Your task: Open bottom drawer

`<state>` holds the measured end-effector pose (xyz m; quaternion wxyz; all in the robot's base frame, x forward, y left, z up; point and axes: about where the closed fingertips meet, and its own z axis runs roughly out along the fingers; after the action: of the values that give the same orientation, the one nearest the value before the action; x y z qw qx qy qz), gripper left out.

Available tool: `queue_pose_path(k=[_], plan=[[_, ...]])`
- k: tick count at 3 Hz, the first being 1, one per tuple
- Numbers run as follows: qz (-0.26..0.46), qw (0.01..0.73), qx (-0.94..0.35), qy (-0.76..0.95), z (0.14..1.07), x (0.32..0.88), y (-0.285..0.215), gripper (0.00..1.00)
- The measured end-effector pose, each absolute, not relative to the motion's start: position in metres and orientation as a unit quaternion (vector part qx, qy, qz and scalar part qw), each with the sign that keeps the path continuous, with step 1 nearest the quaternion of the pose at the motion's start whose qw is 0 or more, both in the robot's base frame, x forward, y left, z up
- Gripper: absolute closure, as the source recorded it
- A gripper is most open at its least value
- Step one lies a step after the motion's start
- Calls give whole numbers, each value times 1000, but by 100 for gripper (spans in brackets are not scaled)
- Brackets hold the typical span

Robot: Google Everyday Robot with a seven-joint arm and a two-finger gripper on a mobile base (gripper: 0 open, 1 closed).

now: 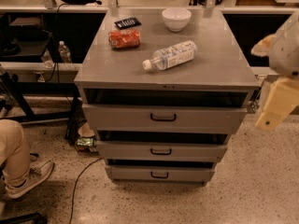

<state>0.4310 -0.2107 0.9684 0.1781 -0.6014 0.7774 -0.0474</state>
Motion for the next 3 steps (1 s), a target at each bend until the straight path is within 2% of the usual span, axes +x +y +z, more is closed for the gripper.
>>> queue_pose_path(k=[3], plan=[[0, 179, -592, 786, 804, 407, -194, 0]])
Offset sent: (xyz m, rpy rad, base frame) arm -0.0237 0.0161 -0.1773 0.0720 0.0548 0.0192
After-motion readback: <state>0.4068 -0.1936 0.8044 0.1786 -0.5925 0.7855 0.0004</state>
